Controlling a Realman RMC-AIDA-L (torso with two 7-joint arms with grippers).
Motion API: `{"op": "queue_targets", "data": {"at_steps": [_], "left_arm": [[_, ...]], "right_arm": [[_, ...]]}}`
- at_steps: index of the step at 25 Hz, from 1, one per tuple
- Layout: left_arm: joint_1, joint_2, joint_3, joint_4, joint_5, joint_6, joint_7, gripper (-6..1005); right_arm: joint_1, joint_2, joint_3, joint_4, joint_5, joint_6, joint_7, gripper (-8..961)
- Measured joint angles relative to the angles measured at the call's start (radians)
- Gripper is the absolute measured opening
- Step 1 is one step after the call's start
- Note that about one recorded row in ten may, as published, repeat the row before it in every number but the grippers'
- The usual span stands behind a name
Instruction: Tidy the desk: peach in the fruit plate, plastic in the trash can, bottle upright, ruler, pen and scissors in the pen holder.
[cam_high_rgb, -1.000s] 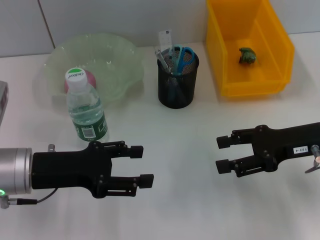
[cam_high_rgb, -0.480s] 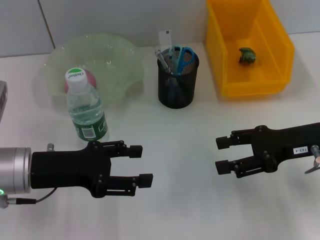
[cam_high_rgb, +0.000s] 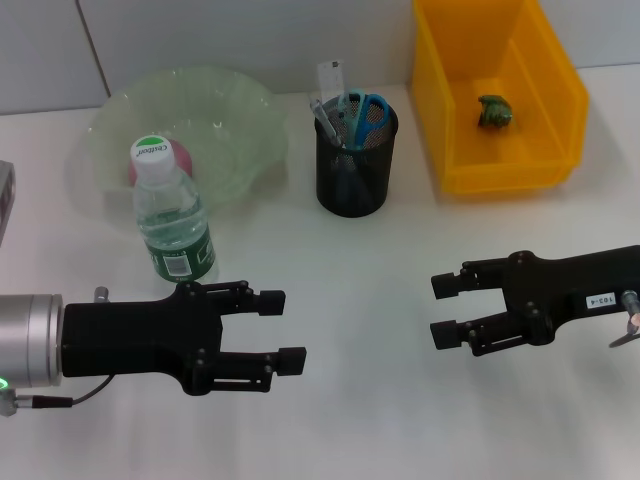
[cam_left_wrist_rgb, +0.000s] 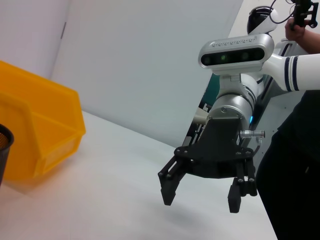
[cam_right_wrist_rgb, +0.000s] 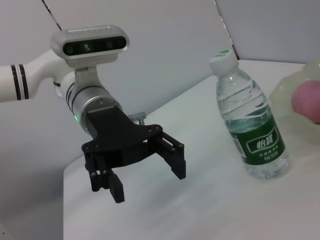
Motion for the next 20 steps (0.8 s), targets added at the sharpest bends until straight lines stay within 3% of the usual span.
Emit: {"op": "queue_targets", "data": {"at_steps": [20], "left_arm": [[0.0,0.003,0.0,0.0,0.001,0.001,-0.002,792]], "right_arm": [[-0.002,0.0,0.0,0.0,0.0,0.0,0.0,826]]}}
